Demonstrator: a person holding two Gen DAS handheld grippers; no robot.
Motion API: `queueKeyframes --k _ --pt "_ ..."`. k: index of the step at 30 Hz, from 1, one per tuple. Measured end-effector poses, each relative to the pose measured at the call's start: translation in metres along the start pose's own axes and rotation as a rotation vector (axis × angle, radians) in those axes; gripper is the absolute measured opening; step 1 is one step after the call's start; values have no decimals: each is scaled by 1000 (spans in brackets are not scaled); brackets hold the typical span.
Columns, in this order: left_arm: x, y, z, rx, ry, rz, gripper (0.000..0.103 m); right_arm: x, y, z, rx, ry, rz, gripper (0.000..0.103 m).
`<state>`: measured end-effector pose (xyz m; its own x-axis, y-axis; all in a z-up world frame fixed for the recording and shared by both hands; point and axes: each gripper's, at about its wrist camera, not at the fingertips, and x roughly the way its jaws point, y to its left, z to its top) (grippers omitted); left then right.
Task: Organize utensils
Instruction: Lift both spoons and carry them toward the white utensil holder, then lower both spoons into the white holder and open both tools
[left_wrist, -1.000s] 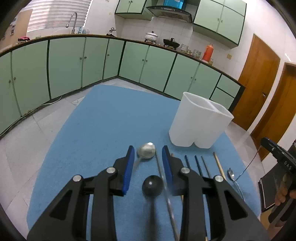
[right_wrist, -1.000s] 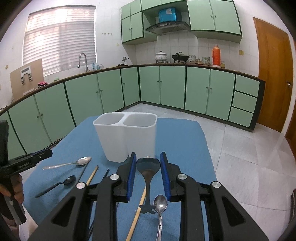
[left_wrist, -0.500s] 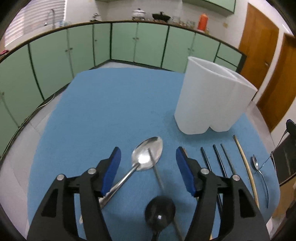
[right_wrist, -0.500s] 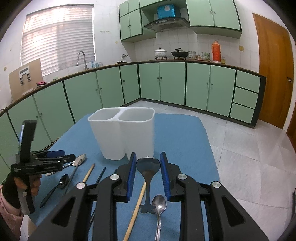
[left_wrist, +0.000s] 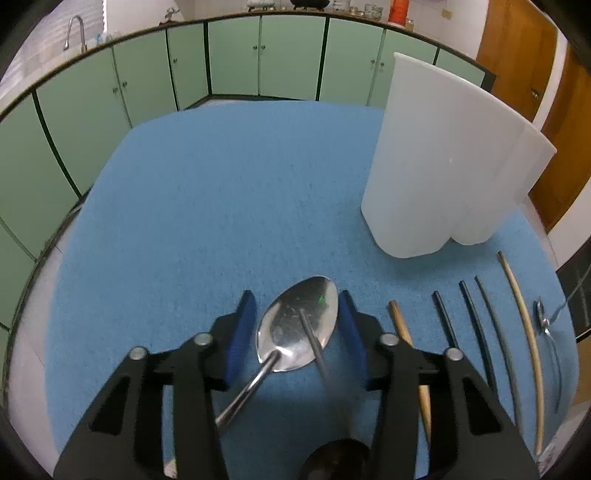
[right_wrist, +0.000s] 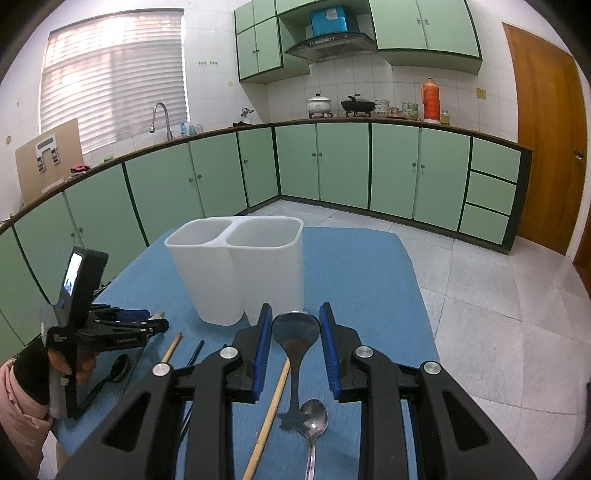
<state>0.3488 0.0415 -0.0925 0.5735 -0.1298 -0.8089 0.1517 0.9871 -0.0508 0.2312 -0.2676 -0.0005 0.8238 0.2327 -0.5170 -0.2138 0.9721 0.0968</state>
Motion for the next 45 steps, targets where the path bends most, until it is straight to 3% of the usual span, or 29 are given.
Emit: queueKeyframes --k 8,16,21,28,35,45 --pt "-13 11 -4 -35 -48 -11 34 2 4 2 -3 4 0 26" --pt "-68 31 2 -145 -217 -29 32 -7 4 9 -11 -27 1 26" --pt "-100 29 8 -162 -308 -60 32 -12 8 16 -24 -44 9 26" --pt "-131 13 15 -157 -413 -83 32 -20 15 28 -39 -73 18 26" --pt "-139 -1 29 -160 -443 -119 32 -25 19 36 -54 -95 26 26" --pt "-180 -35 64 -99 -551 -193 32 -43 27 83 -100 -182 48 26"
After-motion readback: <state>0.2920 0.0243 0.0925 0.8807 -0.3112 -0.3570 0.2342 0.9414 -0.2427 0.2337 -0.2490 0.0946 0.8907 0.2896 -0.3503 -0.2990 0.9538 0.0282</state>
